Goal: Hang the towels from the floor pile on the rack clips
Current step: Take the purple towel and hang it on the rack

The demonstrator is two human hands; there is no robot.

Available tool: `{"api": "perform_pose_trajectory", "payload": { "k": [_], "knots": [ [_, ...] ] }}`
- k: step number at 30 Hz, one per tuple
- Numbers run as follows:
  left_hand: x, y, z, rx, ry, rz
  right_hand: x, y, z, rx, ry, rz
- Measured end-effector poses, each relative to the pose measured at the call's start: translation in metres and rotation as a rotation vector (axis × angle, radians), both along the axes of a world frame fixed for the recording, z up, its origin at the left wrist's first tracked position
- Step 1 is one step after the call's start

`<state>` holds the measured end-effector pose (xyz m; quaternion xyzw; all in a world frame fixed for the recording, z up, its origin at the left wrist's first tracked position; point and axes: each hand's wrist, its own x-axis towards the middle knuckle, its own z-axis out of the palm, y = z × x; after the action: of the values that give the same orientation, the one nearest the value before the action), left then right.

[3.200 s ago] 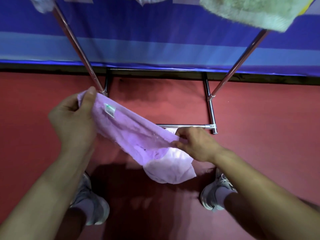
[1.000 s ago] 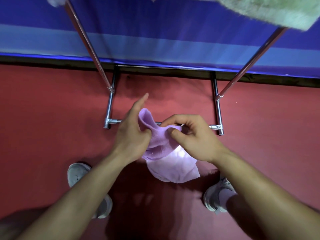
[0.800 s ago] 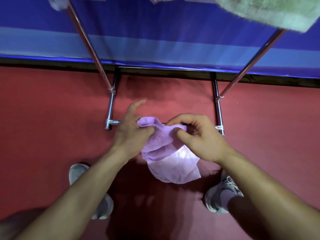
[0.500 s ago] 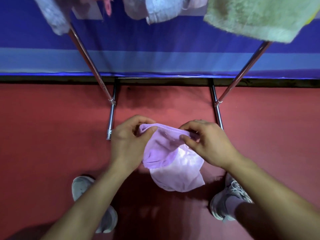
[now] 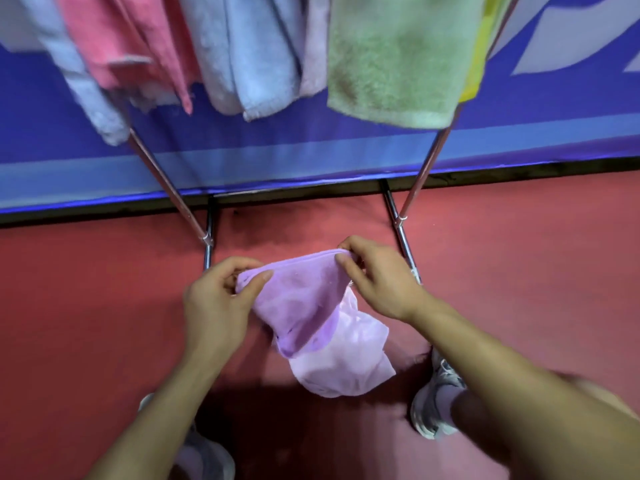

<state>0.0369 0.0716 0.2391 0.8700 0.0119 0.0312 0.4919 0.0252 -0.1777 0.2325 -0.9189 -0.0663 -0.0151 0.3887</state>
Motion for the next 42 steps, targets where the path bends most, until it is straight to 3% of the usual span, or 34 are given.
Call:
{"api": "perform_pose_trajectory", "payload": {
  "k": [6,11,14,20,25,28,34,42],
  "knots": [
    [-0.018,-0.002,0.051,-0.157,-0.053,0.026,-0.031,0.003,0.050,0.136,-0.022,0.002],
    [-0.020,-0.018,0.132,-0.320,-0.129,0.005,-0.033,0.004,0.127,0.429,-0.023,-0.057],
    [-0.019,-0.021,0.182,-0.418,-0.135,-0.077,-0.033,0.008,0.173,0.477,-0.034,-0.045],
    [-0.017,-0.006,0.262,-0.235,-0.303,-0.086,-0.036,0.010,0.265,0.508,-0.108,-0.053],
    [-0.025,-0.005,0.306,-0.005,-0.406,-0.084,-0.040,0.009,0.327,0.460,-0.044,-0.026],
    [-0.031,-0.010,0.320,-0.016,-0.362,-0.023,-0.044,0.017,0.344,0.472,-0.035,-0.097],
    [-0.046,-0.034,0.337,-0.449,-0.163,0.058,-0.057,0.039,0.352,0.635,-0.046,-0.186],
    [-0.071,-0.042,0.335,-0.531,-0.179,0.052,-0.067,0.065,0.341,0.410,-0.209,-0.218]
  ]
}}
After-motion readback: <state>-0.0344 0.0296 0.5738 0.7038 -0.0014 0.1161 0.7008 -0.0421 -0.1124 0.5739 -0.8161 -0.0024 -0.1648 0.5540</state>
